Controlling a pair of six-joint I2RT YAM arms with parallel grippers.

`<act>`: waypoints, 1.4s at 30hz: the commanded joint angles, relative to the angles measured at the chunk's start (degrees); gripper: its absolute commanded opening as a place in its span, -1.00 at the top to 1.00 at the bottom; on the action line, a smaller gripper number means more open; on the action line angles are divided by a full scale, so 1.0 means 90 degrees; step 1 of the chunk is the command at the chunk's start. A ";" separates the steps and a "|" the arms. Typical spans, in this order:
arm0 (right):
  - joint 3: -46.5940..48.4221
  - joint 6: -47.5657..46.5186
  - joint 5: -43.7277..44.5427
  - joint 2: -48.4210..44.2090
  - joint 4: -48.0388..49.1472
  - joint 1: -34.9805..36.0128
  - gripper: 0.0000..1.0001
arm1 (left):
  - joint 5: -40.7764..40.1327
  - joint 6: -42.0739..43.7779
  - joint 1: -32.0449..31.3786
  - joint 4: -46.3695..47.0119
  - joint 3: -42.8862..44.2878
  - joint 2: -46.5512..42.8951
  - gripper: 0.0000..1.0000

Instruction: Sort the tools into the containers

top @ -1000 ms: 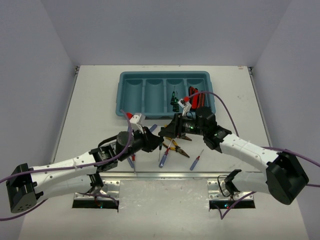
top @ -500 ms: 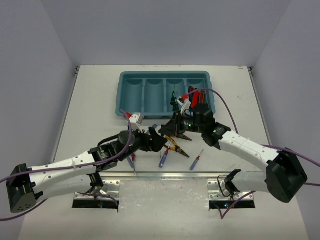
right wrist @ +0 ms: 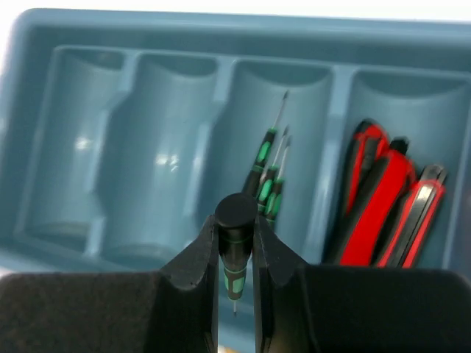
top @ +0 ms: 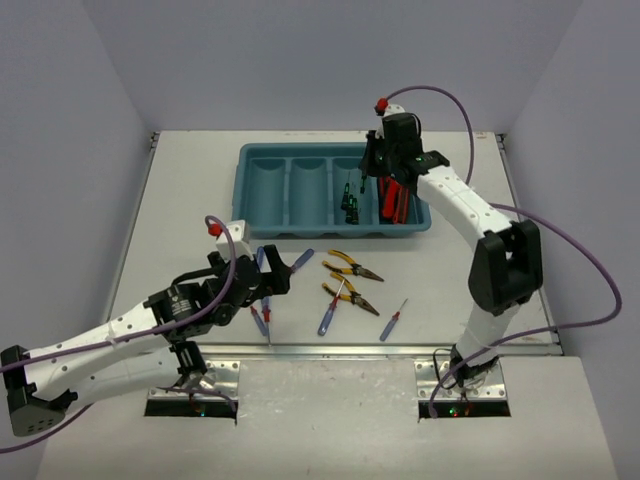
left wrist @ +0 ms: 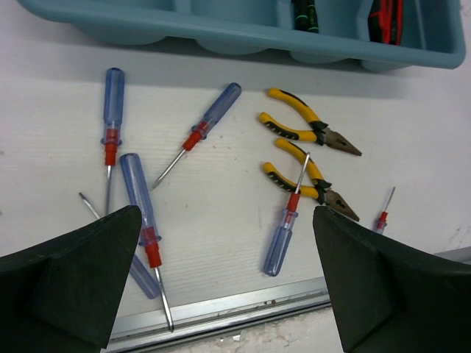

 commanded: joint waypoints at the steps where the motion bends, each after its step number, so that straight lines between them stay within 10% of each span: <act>1: 0.1715 -0.0998 0.0624 0.1240 -0.0861 0.0006 0.89 | -0.0022 -0.0029 -0.0018 -0.0906 0.0628 -0.0063 -1.00; 12: 0.2554 -0.0765 0.0261 0.1389 -0.1688 0.0004 -0.14 | -0.0530 0.0269 -0.0018 -0.1330 0.0991 -0.0676 -1.00; 19: 0.1312 -0.0591 -0.0111 -0.0095 -0.1763 0.0004 -0.56 | -0.0594 0.0275 -0.0018 -0.1128 0.0762 -0.1020 -1.00; 21: -0.0007 -0.0287 -0.0230 -0.1146 -0.1387 0.0004 -0.97 | -0.0568 0.0277 -0.0018 -0.1118 0.0763 -0.0835 -1.00; 31: -0.3186 -0.0563 -0.1542 -0.3670 -0.0758 0.0684 -0.96 | -0.0379 0.0236 -0.0018 -0.0943 0.0732 -0.0270 -1.00; 42: -0.3964 -0.1135 -0.0822 -0.3095 -0.1276 0.1870 0.10 | -0.0580 0.0304 -0.0018 -0.1374 0.0998 -0.0313 -1.00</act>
